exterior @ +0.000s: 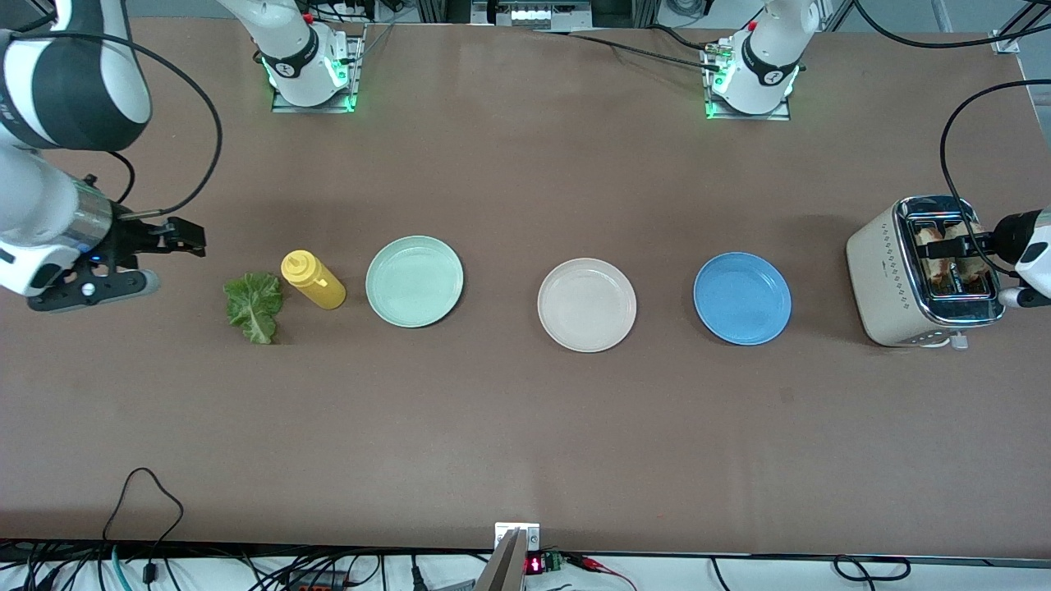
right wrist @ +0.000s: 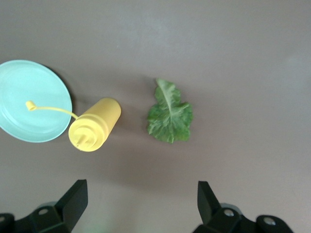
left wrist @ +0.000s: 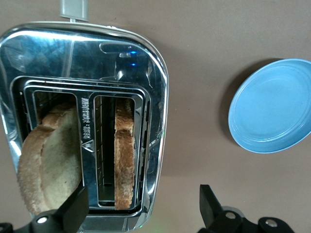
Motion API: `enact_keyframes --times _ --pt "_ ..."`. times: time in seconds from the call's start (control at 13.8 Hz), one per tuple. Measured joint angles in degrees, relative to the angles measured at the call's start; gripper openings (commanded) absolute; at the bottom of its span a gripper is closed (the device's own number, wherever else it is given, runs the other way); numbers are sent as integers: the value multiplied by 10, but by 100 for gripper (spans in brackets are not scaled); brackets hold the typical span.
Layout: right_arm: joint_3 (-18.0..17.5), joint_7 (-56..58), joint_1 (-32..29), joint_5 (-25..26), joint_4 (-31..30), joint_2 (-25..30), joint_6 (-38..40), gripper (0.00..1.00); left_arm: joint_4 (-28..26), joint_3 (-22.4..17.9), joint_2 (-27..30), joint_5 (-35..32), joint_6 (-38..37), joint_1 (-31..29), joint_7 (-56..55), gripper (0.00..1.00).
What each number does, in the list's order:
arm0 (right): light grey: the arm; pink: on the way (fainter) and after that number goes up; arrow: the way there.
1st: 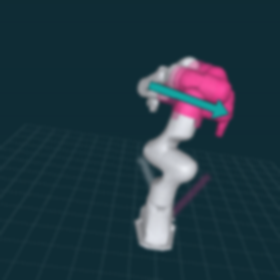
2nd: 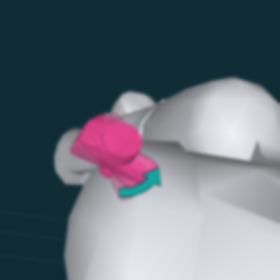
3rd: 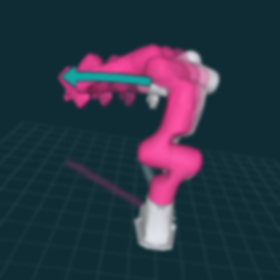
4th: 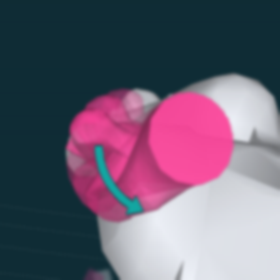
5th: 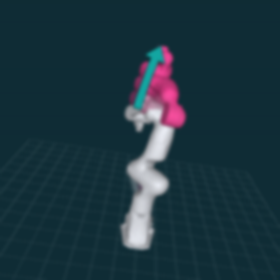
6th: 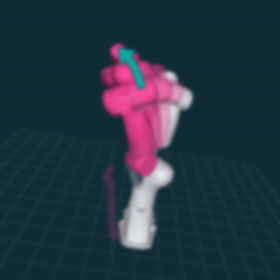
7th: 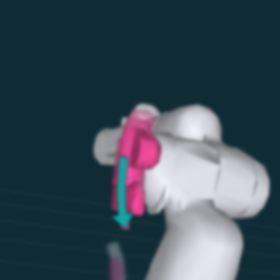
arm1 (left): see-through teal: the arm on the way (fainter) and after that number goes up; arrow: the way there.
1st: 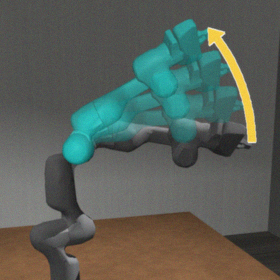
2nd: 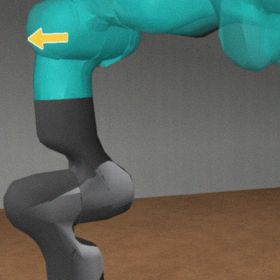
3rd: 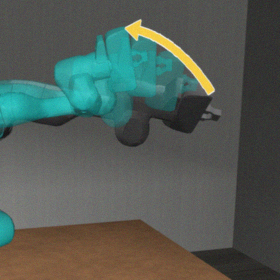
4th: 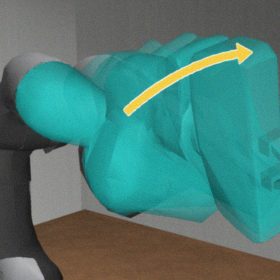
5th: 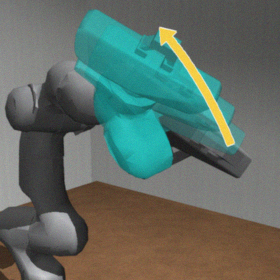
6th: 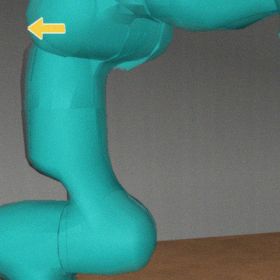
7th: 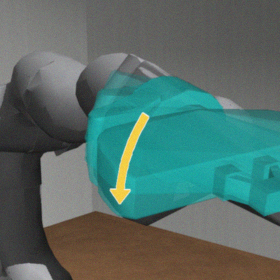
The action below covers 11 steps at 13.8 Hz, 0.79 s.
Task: Make sandwich in beige plate with both arms
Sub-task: 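Reach the left gripper into the toaster slot toward a bread slice, then grasp the bread slice with the left gripper and lift it out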
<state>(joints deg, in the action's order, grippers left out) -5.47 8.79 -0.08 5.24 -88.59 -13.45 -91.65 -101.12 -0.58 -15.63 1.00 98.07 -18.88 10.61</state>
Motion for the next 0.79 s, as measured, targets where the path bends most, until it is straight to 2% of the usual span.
enact_keyframes --times 0.14,0.22,0.43,0.72,0.79 --pt "1 0 0 0 0 -5 17 100 0 0 -11 0 0 0 0 92" --pt "1 0 0 0 0 -7 24 100 0 0 -17 0 1 0 0 87" --pt "3 0 -2 0 0 -7 31 100 0 0 -30 0 2 -3 0 56" --pt "3 0 -5 0 0 -9 34 100 0 0 -36 0 2 -21 1 8" --pt "4 0 -5 0 0 -10 34 100 0 0 -36 0 2 -23 1 0"
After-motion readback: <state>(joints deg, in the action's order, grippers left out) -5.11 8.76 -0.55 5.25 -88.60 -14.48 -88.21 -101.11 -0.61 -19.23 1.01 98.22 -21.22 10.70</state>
